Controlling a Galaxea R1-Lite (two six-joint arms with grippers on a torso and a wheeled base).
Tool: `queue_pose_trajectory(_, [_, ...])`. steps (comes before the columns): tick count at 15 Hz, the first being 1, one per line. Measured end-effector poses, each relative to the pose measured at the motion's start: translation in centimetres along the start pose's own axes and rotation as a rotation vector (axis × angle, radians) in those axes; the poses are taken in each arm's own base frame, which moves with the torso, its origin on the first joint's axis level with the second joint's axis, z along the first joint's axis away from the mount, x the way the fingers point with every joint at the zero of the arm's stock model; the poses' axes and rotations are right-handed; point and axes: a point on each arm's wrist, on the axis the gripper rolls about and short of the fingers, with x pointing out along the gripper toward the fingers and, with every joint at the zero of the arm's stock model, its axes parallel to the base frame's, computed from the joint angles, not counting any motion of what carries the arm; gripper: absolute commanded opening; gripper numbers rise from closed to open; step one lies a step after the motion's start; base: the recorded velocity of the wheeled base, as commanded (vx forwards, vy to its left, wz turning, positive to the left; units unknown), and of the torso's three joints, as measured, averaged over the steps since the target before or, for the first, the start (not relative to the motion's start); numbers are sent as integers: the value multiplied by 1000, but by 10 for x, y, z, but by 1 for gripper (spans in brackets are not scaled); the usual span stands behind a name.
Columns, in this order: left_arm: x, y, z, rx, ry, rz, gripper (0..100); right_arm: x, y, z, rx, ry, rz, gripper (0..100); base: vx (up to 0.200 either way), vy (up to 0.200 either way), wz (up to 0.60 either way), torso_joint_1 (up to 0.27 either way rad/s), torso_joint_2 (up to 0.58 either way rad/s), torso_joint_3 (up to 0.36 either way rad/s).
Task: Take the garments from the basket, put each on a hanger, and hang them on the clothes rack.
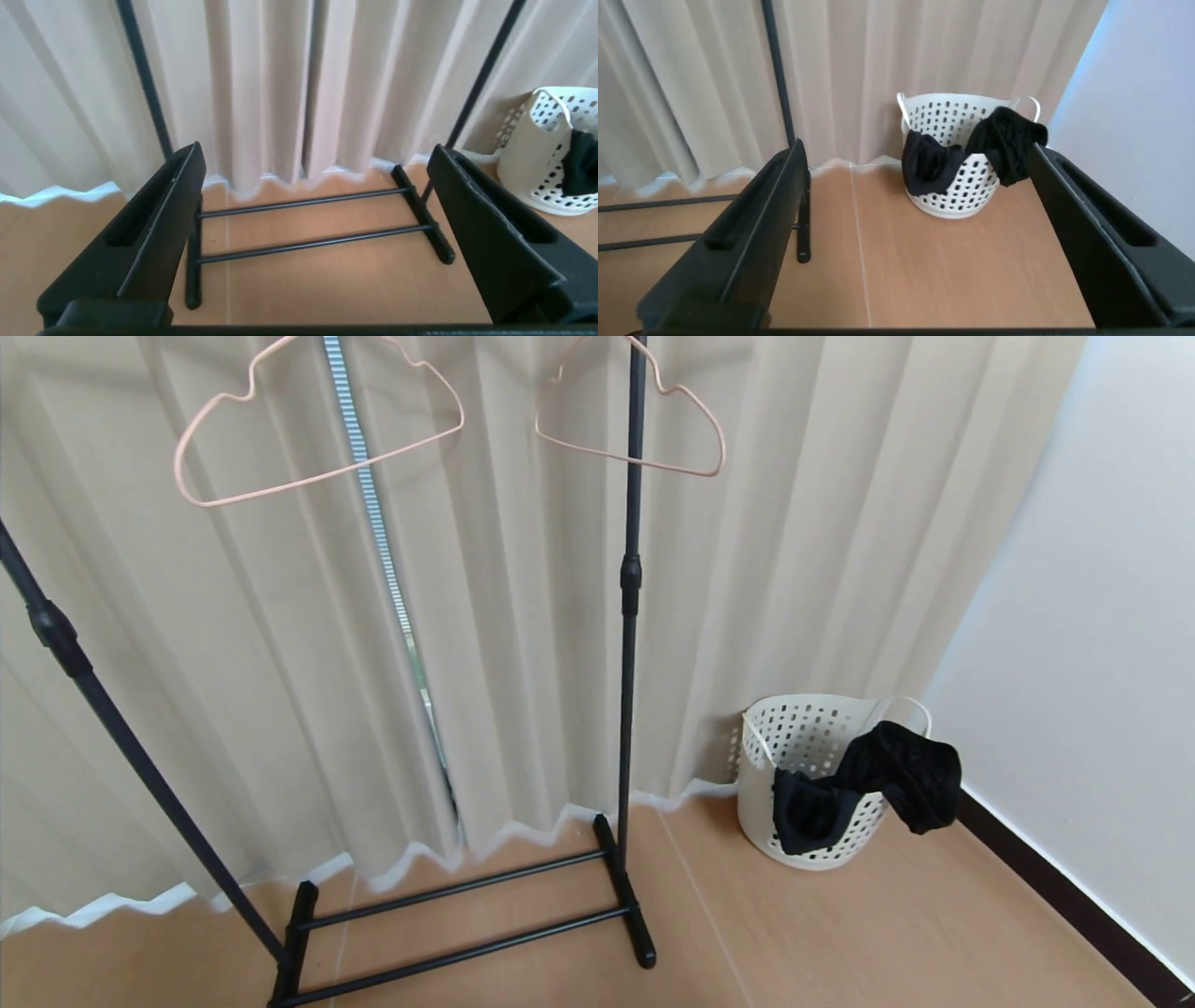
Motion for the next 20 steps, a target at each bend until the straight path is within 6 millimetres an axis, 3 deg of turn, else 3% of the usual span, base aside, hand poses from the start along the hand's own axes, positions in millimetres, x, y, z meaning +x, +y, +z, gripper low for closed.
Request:
queue_pose_trajectory(5, [0,0,0,0,0,0,100,0,0,0,0,1,1,100,40,-200,0,4,1,2])
queue_pose_trajectory(14, [0,0,0,0,0,0,100,0,0,0,0,1,-1,100,200,0,-67,1,2,2])
queue_pose_trajectory(20, [0,0,0,0,0,1,100,0,0,0,2,2,0,100,0,-200,0,6,5,5])
